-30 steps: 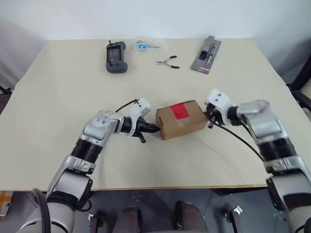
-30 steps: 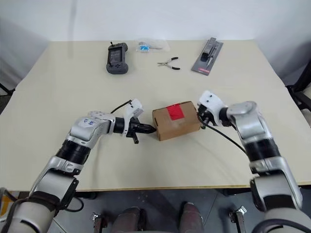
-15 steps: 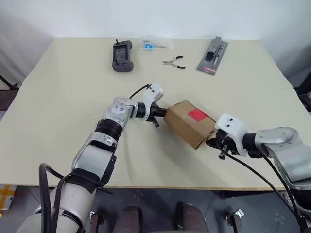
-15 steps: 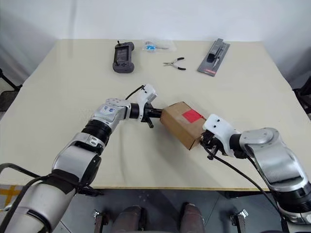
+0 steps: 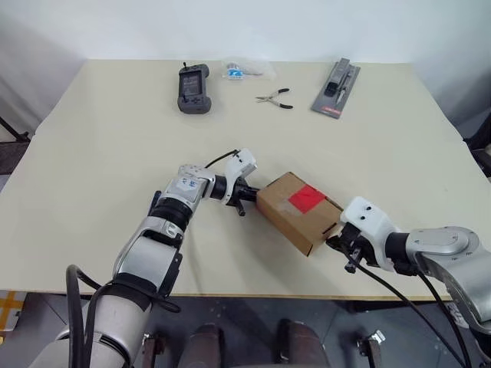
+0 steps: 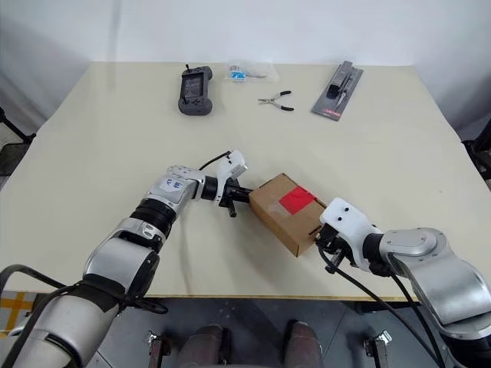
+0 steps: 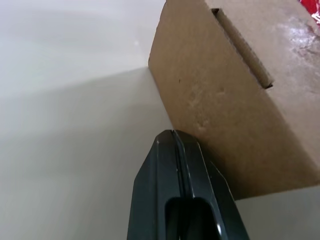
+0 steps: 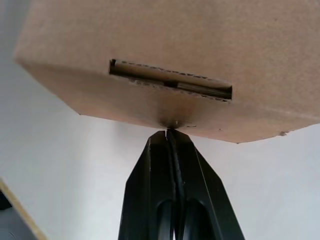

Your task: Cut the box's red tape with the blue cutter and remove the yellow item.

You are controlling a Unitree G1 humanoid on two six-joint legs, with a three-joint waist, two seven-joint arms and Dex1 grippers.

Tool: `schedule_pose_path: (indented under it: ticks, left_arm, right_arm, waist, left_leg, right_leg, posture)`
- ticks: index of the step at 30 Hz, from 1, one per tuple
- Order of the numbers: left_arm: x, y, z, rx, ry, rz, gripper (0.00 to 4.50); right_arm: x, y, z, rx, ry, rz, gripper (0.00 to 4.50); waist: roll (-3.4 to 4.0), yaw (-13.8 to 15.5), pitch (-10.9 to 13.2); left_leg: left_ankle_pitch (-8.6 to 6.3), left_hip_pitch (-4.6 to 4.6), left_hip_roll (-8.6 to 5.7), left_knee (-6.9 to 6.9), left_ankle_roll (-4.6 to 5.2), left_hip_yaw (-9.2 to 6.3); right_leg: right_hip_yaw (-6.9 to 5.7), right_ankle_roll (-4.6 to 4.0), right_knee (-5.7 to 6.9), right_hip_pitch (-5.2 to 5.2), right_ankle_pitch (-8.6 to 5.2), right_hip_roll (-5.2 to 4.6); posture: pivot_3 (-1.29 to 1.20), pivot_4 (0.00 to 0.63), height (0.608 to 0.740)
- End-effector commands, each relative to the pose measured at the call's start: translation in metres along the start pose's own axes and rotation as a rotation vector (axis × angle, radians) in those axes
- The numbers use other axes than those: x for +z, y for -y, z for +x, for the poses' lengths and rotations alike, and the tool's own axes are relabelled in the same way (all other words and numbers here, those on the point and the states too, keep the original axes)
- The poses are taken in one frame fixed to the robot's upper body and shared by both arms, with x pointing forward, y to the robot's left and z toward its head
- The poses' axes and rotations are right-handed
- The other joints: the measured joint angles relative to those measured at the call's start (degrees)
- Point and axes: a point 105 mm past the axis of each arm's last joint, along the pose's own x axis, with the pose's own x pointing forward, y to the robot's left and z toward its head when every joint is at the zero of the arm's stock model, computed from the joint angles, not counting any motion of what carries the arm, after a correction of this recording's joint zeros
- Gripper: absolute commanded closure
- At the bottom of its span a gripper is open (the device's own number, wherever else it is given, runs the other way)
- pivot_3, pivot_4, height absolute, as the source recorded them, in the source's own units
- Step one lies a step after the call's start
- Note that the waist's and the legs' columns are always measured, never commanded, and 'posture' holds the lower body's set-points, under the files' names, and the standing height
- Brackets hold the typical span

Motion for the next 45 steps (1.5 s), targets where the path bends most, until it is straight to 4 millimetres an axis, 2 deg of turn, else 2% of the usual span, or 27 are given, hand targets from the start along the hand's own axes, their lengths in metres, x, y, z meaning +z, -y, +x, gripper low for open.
schedule_pose_path:
  ticks: [1, 4, 7, 12, 14, 17, 22, 26, 27, 30, 32, 37, 39, 40, 43, 45]
  left_arm:
    - [0.012, 0.002, -0.005, 0.002, 0.031, 0.035, 4.50]
    - [0.012, -0.005, -0.013, 0.051, 0.041, 0.035, 4.50]
    - [0.015, -0.011, -0.023, 0.096, 0.060, 0.034, 4.50]
    - [0.026, -0.024, -0.044, 0.198, 0.115, 0.074, 4.50]
    - [0.038, -0.032, -0.056, 0.272, 0.179, 0.121, 4.50]
    - [0.049, -0.042, -0.081, 0.369, 0.228, 0.111, 3.92]
    - [0.054, -0.042, -0.134, 0.487, 0.361, 0.051, 2.35]
    - [0.032, -0.033, -0.161, 0.567, 0.347, 0.019, 1.12]
    - [0.025, -0.030, -0.172, 0.592, 0.358, 0.006, 0.85]
    - [0.012, -0.019, -0.199, 0.677, 0.414, 0.030, 0.01]
    - [0.004, -0.008, -0.208, 0.696, 0.443, 0.054, 0.01]
    - [-0.029, 0.023, -0.242, 0.816, 0.516, 0.033, 0.01]
    - [-0.054, 0.041, -0.255, 0.864, 0.496, 0.012, 0.01]
    - [-0.070, 0.050, -0.261, 0.893, 0.453, -0.017, 0.01]
    - [-0.104, 0.070, -0.275, 0.950, 0.387, -0.081, 0.01]
    - [-0.119, 0.081, -0.283, 0.976, 0.381, -0.111, 0.01]
  right_arm:
    - [0.009, 0.000, 0.000, -0.003, 0.031, -0.030, 4.46]
    - [0.004, 0.013, -0.002, -0.049, 0.004, -0.033, 4.46]
    - [-0.010, 0.037, -0.011, -0.137, -0.060, -0.032, 4.46]
    - [-0.018, 0.071, -0.027, -0.265, -0.077, -0.037, 4.46]
    - [-0.014, 0.093, -0.036, -0.352, -0.043, -0.008, 4.10]
    - [0.002, 0.115, -0.043, -0.410, 0.060, -0.004, 3.28]
    - [0.034, 0.123, -0.040, -0.349, 0.285, -0.038, 1.56]
    - [0.051, 0.125, -0.038, -0.293, 0.436, -0.094, 0.20]
    - [0.057, 0.125, -0.039, -0.268, 0.489, -0.094, 0.00]
    - [0.072, 0.120, -0.042, -0.155, 0.669, -0.035, 0.00]
    - [0.072, 0.117, -0.041, -0.095, 0.691, -0.028, 0.00]
    - [0.051, 0.103, -0.030, 0.071, 0.602, -0.064, 0.00]
    - [0.043, 0.104, -0.030, 0.104, 0.569, -0.064, 0.00]
    - [0.042, 0.104, -0.032, 0.127, 0.578, -0.062, 0.00]
    - [0.039, 0.099, -0.038, 0.213, 0.598, -0.049, 0.00]
    - [0.037, 0.097, -0.041, 0.261, 0.596, -0.043, 0.00]
  waist:
    - [0.00, -0.01, 0.00]
    - [0.00, 0.03, 0.00]
    - [0.00, 0.12, 0.00]
    - [-0.03, 0.04, 0.02]
    - [-0.03, 0.03, 0.02]
    - [-0.03, -0.27, 0.02]
    - [-0.03, -1.02, 0.02]
    - [-0.03, -1.41, 0.02]
    - [-0.04, -1.43, 0.02]
    - [-0.05, -1.50, 0.03]
    - [-0.05, -1.48, 0.03]
    - [-0.05, -1.31, 0.03]
    - [-0.04, -1.34, 0.03]
    - [-0.04, -1.41, 0.03]
    - [-0.04, -1.53, 0.03]
    - [-0.04, -1.49, 0.03]
  left_leg:
    - [0.00, 0.00, 0.00, 0.01, 0.01, 0.00]
    - [0.00, 0.00, 0.00, 0.01, 0.01, 0.00]
    - [-0.01, -0.01, 0.00, 0.04, 0.01, 0.00]
    - [-0.02, -0.02, 0.00, 0.04, 0.03, 0.00]
    - [-0.02, -0.03, 0.00, 0.07, 0.03, 0.02]
    - [-0.02, -0.02, 0.00, 0.14, 0.03, 0.03]
    - [-0.02, 0.04, 0.04, 0.06, 0.03, 0.03]
    - [-0.02, 0.06, 0.03, -0.04, 0.03, 0.02]
    - [-0.02, 0.06, 0.02, -0.04, 0.03, 0.02]
    - [-0.02, 0.07, 0.03, -0.03, 0.03, 0.02]
    - [-0.02, 0.08, 0.06, -0.02, 0.02, 0.01]
    - [-0.03, 0.13, 0.06, -0.04, 0.02, 0.02]
    - [-0.03, 0.14, 0.07, -0.02, 0.02, 0.02]
    - [-0.03, 0.16, 0.07, -0.02, 0.02, 0.03]
    - [-0.04, 0.35, 0.07, -0.15, 0.02, 0.23]
    - [-0.04, 0.39, 0.12, -0.15, 0.02, 0.24]
  right_leg:
    - [0.00, 0.00, 0.00, 0.00, 0.00, 0.00]
    - [0.01, 0.00, 0.00, 0.00, 0.00, 0.00]
    - [0.00, 0.00, 0.01, 0.00, 0.00, 0.00]
    - [0.00, 0.00, 0.01, 0.00, 0.00, -0.01]
    - [0.00, 0.00, 0.01, 0.00, 0.00, -0.01]
    - [0.02, -0.01, 0.03, 0.00, 0.02, -0.01]
    - [0.03, 0.02, 0.09, 0.00, 0.04, 0.00]
    - [0.02, 0.09, 0.07, 0.00, 0.08, -0.01]
    - [0.03, 0.10, 0.07, 0.00, 0.08, -0.02]
    - [0.05, 0.10, 0.08, 0.01, 0.09, -0.01]
    - [0.04, 0.09, 0.07, 0.02, 0.09, 0.00]
    - [0.05, 0.10, -0.02, 0.10, 0.10, -0.01]
    - [0.06, 0.09, 0.00, 0.10, 0.11, 0.00]
    - [0.08, 0.08, 0.01, 0.12, 0.12, -0.01]
    - [0.24, 0.08, 0.00, 0.12, 0.12, 0.00]
    - [0.25, 0.04, 0.01, 0.12, 0.12, 0.03]
  posture:
    - [0.00, 0.150, 0.740]
    - [0.00, 0.150, 0.740]
    - [0.00, 0.150, 0.740]
    - [0.00, 0.150, 0.740]
    - [0.00, 0.150, 0.740]
    - [0.00, 0.150, 0.740]
    - [0.00, 0.150, 0.740]
    - [0.00, 0.150, 0.740]
    - [0.00, 0.150, 0.740]
    - [0.00, 0.150, 0.740]
    - [0.00, 0.150, 0.740]
    - [0.00, 0.150, 0.740]
    - [0.00, 0.150, 0.740]
    - [0.00, 0.150, 0.740]
    - [0.00, 0.150, 0.740]
    - [0.00, 0.150, 0.740]
